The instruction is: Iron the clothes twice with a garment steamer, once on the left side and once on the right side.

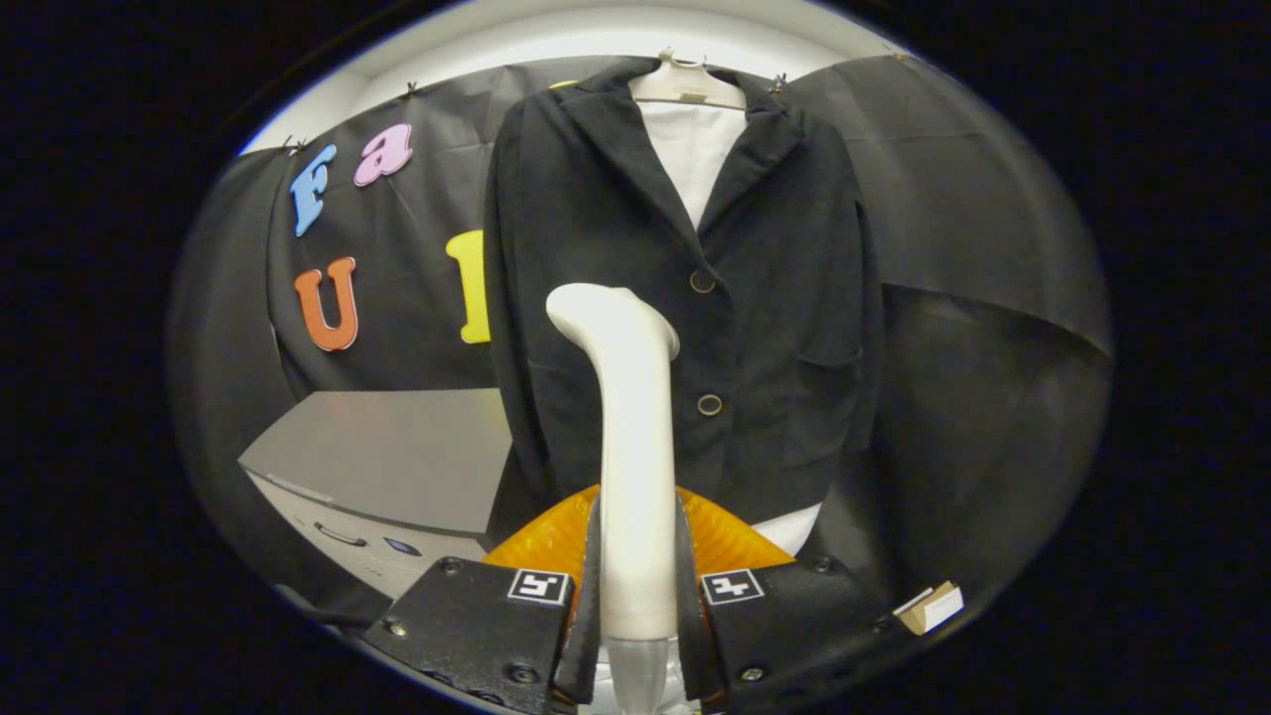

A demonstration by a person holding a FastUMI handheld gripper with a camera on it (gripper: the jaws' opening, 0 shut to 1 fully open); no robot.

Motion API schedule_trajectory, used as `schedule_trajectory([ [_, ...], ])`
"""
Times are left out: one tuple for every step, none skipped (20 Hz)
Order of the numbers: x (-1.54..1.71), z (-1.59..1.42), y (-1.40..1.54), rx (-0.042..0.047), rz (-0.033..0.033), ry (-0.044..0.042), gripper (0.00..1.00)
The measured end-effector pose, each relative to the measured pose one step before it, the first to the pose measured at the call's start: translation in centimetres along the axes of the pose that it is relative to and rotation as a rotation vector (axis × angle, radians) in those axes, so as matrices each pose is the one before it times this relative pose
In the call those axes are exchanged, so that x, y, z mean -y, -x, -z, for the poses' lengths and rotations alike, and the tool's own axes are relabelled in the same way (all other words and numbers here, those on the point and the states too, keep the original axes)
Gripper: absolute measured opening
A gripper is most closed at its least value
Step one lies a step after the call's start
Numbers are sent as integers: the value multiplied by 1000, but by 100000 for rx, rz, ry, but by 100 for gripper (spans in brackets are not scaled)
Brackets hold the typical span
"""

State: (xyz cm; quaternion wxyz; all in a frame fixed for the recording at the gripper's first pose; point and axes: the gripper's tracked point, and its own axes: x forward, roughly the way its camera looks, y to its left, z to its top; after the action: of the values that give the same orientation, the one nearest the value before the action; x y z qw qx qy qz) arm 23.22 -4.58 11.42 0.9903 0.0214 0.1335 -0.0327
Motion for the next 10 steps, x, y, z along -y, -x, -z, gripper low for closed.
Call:
schedule_trajectory([
  [287,446,-126,-900,360,282,35],
  [361,570,-157,-1143,240,72,35],
  [161,385,-186,-1089,198,-47,35],
  [223,467,-260,-821,211,-82,35],
  [-6,339,-213,-930,196,-38,35],
  [218,627,-139,-1015,144,241,35],
  [116,501,-242,-852,86,387,35],
  [-35,502,-179,-969,14,332,35],
  [-71,422,-152,-1000,9,271,35],
  [46,615,-223,-1123,-14,93,35],
])
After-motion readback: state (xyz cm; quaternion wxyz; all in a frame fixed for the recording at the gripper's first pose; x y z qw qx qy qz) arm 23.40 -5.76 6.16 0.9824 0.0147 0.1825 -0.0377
